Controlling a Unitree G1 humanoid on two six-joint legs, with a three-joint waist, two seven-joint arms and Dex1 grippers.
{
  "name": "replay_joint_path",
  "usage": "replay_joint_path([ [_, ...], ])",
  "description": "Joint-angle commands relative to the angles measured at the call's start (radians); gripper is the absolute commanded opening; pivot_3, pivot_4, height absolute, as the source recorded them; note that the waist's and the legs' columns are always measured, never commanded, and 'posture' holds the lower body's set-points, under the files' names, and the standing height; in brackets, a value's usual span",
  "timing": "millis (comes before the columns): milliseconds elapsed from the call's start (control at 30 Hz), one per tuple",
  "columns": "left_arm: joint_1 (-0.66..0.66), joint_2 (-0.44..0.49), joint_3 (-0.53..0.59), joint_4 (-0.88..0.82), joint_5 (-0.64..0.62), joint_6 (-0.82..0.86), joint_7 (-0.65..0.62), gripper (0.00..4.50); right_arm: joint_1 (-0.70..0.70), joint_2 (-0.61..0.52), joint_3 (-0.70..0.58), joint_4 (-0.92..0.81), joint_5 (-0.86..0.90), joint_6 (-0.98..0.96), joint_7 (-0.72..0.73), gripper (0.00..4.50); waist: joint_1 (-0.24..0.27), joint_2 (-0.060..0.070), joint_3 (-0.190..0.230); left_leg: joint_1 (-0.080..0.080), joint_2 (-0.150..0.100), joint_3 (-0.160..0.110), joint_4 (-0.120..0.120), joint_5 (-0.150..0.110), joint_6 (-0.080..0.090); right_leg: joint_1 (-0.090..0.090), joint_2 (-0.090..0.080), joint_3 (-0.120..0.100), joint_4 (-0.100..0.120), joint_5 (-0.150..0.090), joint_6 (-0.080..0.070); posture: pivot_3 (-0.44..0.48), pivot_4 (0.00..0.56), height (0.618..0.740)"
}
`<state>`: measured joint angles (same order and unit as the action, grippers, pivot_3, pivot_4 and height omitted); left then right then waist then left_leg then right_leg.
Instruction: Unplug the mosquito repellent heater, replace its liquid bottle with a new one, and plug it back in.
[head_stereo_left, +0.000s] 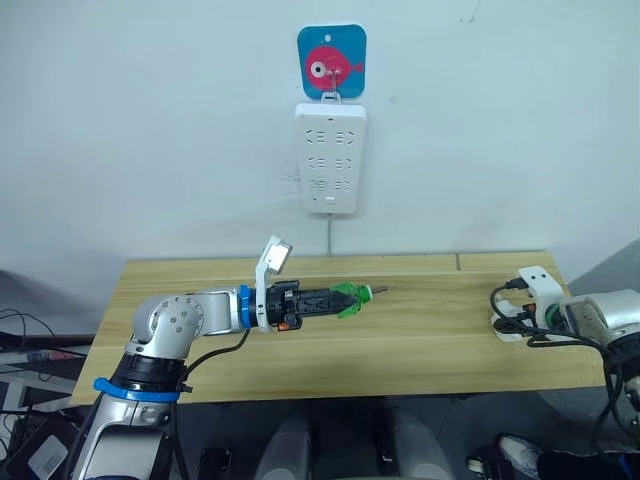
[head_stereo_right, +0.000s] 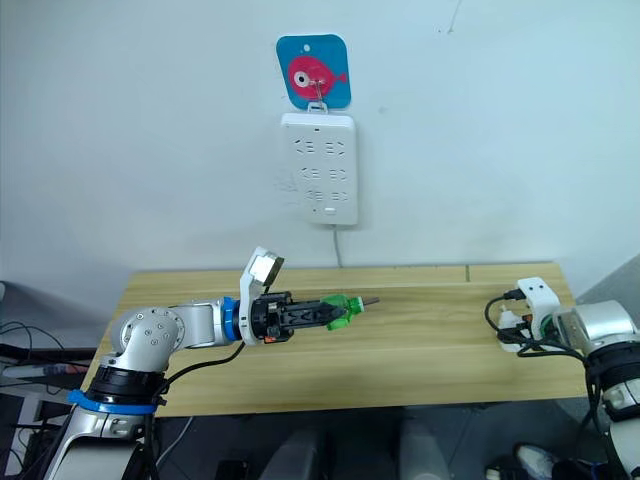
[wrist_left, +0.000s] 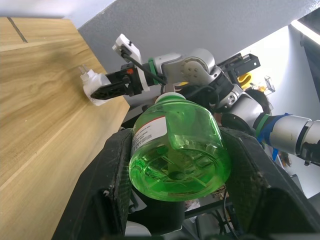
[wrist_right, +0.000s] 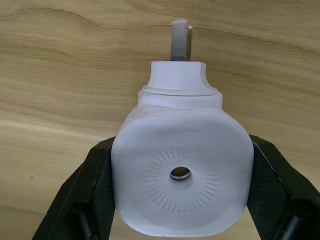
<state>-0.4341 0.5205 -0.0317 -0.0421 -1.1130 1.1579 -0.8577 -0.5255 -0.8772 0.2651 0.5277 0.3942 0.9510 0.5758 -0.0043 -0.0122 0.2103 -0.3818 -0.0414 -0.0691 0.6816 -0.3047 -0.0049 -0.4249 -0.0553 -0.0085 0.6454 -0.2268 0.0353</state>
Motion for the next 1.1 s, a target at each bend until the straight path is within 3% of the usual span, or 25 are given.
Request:
replay_joint_path([
  [33,0.001,-0.001,0.017,-0.031,0.024,-0.018,-0.018,2.26,-0.023,0.011,-0.035,0.045,-0.060,-0.027,0.033,2.98,0.002,0.000,0.000,0.000,0.000,0.000,0.000,0.000,0.000,0.000,0.000,0.000,0.000,0.000,0.000,0.058,0.234,0.740],
  [233,-0.007,-0.006,0.018,-0.021,0.044,-0.016,-0.035,2.26,-0.038,0.041,-0.070,0.090,-0.111,-0.026,0.063,2.98,0.002,0.000,0.001,0.000,0.000,0.000,0.000,0.000,0.000,0.000,0.000,0.000,0.000,0.000,0.000,0.052,0.234,0.740],
  [400,-0.014,-0.006,0.013,-0.016,0.062,-0.013,-0.055,2.26,-0.031,0.020,-0.101,0.058,-0.135,-0.008,0.095,4.48,0.002,0.000,0.001,0.000,0.000,0.000,0.000,0.000,0.000,0.000,0.000,0.000,0.000,0.000,0.000,0.043,0.234,0.740],
  [700,-0.014,-0.006,0.014,-0.047,0.107,-0.073,-0.092,2.26,0.030,-0.093,-0.241,-0.312,-0.059,0.227,0.145,4.48,0.001,0.001,0.002,0.000,0.000,-0.001,0.000,0.000,0.000,0.000,0.000,-0.001,0.000,0.000,0.000,0.022,0.233,0.740],
  [800,-0.013,-0.043,0.003,-0.079,0.210,-0.235,-0.077,2.26,0.018,-0.029,-0.367,-0.459,0.060,0.380,0.156,4.48,0.001,0.001,0.003,0.000,0.001,-0.001,0.000,0.000,0.000,0.000,0.000,-0.001,0.000,0.000,0.000,0.007,0.230,0.740],
  [933,-0.020,-0.125,-0.057,-0.066,0.476,-0.610,-0.046,2.26,-0.011,0.156,-0.617,-0.603,0.335,0.638,0.172,4.48,0.004,0.000,0.003,0.000,0.001,-0.001,0.000,0.000,-0.001,0.001,0.000,-0.001,-0.001,0.000,0.000,0.003,0.230,0.740],
  [1100,-0.025,-0.174,-0.085,-0.012,0.621,-0.836,-0.051,2.26,0.013,0.322,-0.774,-0.655,0.810,0.663,-0.091,4.48,0.012,0.000,0.003,-0.001,-0.001,-0.003,-0.001,0.000,-0.001,0.001,-0.002,-0.001,-0.002,0.000,-0.001,-0.003,0.230,0.740],
])
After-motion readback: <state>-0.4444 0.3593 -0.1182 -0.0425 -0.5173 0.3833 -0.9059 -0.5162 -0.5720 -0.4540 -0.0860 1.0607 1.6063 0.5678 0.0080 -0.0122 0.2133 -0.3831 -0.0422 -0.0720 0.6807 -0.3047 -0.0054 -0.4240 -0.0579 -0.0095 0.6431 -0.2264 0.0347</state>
